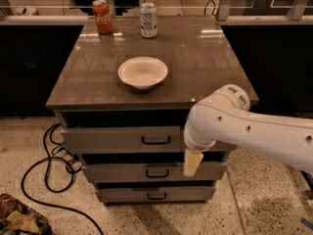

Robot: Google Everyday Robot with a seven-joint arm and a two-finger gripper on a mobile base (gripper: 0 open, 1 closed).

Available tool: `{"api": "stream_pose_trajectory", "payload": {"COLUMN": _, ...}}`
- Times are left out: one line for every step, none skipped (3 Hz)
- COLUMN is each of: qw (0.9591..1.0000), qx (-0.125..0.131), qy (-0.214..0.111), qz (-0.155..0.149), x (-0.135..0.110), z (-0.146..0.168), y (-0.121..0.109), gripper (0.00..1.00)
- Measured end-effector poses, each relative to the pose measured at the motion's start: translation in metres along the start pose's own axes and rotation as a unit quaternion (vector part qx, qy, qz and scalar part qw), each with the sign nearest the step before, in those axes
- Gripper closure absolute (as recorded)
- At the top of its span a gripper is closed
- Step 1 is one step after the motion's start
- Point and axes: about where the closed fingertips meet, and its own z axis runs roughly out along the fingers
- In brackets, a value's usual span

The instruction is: Open top drawer

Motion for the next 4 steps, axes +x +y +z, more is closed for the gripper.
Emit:
{"api": "stream_pose_trajectory", "payload": {"qw": 0.9998, "qx": -0.017, "qy": 0.008, "qz": -0.004, "x": 0.0019, "z": 0.0089, "y": 0.0005, "gripper": 0.18}}
{"api": "stream_pose_trajectory", "payload": {"qw": 0.9998, "qx": -0.016, "qy": 0.008, "qz": -0.004, "x": 0.0021, "z": 0.0082, "y": 0.0007, "gripper": 0.42}}
{"api": "stream_pose_trajectory", "payload": {"qw": 0.9998, "qx": -0.016, "qy": 0.009, "qz": -0.004, "x": 0.0022, "z": 0.0072, "y": 0.0006, "gripper": 0.64}}
{"api": "stream_pose_trajectory", "payload": {"qw": 0.9998, "qx": -0.016, "qy": 0.009, "qz": -0.004, "x": 0.0013, "z": 0.0015, "y": -0.0013, "gripper": 0.88}}
